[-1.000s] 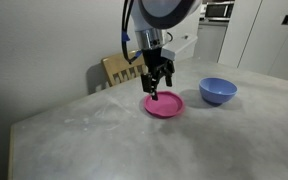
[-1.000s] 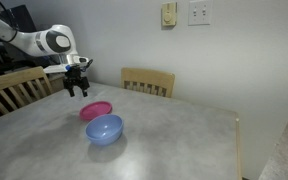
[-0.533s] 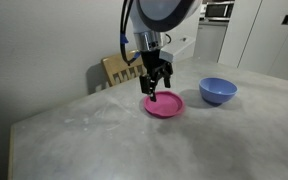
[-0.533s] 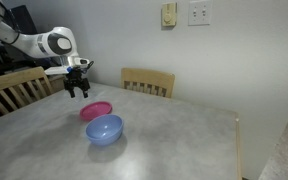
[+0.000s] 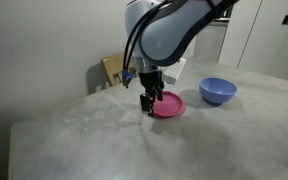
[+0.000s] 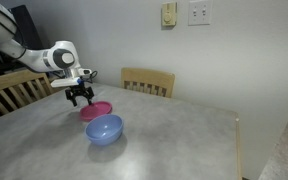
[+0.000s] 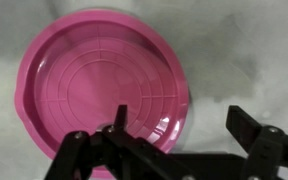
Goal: Take the plate and put it on the bowl
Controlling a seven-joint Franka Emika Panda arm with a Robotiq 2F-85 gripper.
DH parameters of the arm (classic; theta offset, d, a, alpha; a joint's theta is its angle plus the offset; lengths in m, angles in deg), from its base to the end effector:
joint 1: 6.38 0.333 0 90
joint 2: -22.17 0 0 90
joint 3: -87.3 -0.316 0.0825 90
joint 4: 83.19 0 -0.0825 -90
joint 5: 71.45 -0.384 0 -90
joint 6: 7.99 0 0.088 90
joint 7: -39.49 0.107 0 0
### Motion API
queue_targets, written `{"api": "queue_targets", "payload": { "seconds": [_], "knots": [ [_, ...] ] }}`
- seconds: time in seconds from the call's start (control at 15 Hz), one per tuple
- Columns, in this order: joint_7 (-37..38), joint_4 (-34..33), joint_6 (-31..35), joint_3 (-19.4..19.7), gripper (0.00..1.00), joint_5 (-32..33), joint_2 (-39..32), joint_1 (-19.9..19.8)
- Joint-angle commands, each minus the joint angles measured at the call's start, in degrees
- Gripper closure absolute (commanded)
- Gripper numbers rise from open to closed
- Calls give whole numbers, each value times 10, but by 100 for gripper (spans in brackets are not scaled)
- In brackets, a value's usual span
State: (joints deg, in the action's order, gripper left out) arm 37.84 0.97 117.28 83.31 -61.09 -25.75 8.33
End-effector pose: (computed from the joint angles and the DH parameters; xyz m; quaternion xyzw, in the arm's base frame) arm 0.6727 0.2125 0.1719 0.9724 0.2217 -0.0504 0.0522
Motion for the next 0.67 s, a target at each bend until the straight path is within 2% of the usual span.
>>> {"api": "queue_targets", "payload": {
  "seconds": [0.0, 0.47, 0.53, 0.6],
  "knots": [
    [-56, 3, 41, -10, 0, 16, -13, -9],
    [-100, 0, 45, -13, 0, 6, -38, -23],
    [-101, 0, 46, -13, 7, 6, -41, -25],
    [-103, -1, 47, -13, 27, 4, -42, -26]
  ]
}}
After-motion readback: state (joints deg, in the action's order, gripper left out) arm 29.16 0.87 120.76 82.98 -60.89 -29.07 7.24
